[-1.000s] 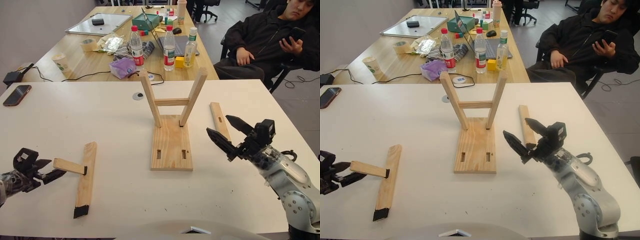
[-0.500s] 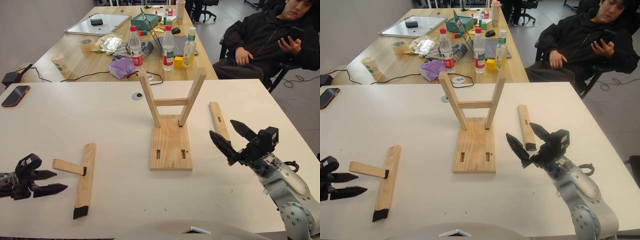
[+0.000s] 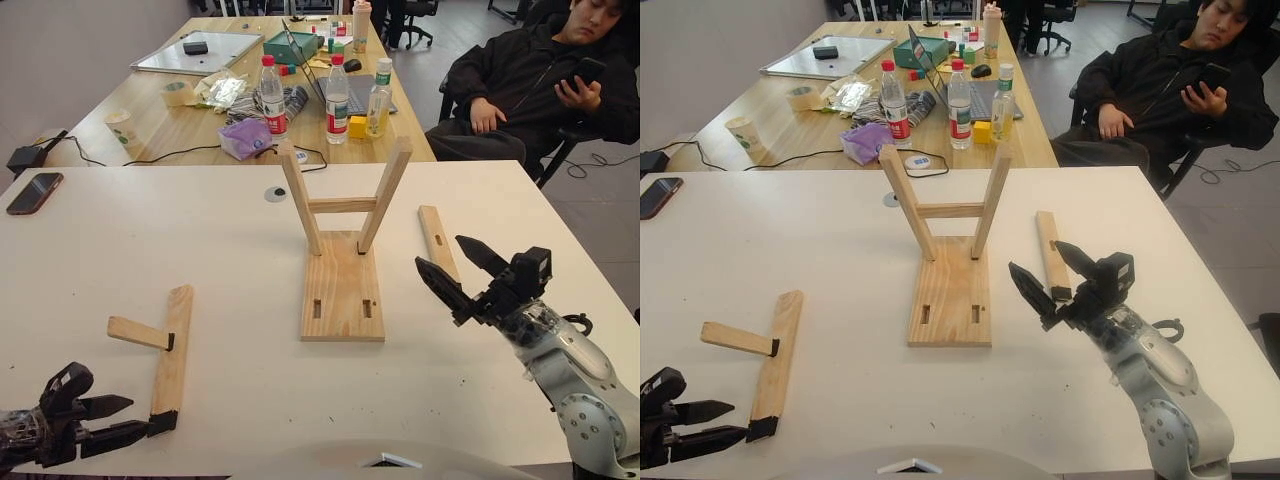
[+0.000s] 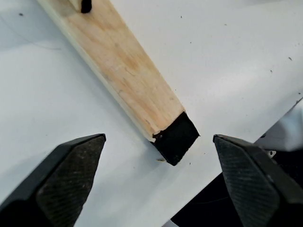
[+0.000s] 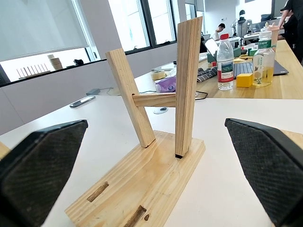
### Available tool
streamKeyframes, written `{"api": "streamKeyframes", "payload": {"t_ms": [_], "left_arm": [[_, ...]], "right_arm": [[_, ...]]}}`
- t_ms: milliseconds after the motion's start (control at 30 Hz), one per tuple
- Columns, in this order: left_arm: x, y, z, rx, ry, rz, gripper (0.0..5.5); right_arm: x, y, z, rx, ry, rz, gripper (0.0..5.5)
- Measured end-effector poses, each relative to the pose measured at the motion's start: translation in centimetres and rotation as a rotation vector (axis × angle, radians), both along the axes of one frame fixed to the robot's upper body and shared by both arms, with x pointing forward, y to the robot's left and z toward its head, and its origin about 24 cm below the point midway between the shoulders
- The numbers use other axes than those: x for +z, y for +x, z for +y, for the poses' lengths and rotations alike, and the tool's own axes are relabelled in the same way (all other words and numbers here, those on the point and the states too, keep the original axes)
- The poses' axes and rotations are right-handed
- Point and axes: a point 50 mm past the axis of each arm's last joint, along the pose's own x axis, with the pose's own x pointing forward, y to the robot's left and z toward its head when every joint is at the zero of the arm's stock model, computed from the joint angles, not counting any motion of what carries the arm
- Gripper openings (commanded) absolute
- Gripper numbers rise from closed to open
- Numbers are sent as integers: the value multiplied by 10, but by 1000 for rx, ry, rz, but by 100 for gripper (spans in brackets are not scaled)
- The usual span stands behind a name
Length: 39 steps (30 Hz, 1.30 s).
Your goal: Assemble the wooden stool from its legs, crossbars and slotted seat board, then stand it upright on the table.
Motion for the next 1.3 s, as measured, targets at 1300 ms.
{"api": "streamKeyframes", "payload": {"t_ms": [1300], "left_arm": [[12,-39,-20,193,70,-141,420]], "right_arm": [[3,27,0,153,-54,53,540]]}}
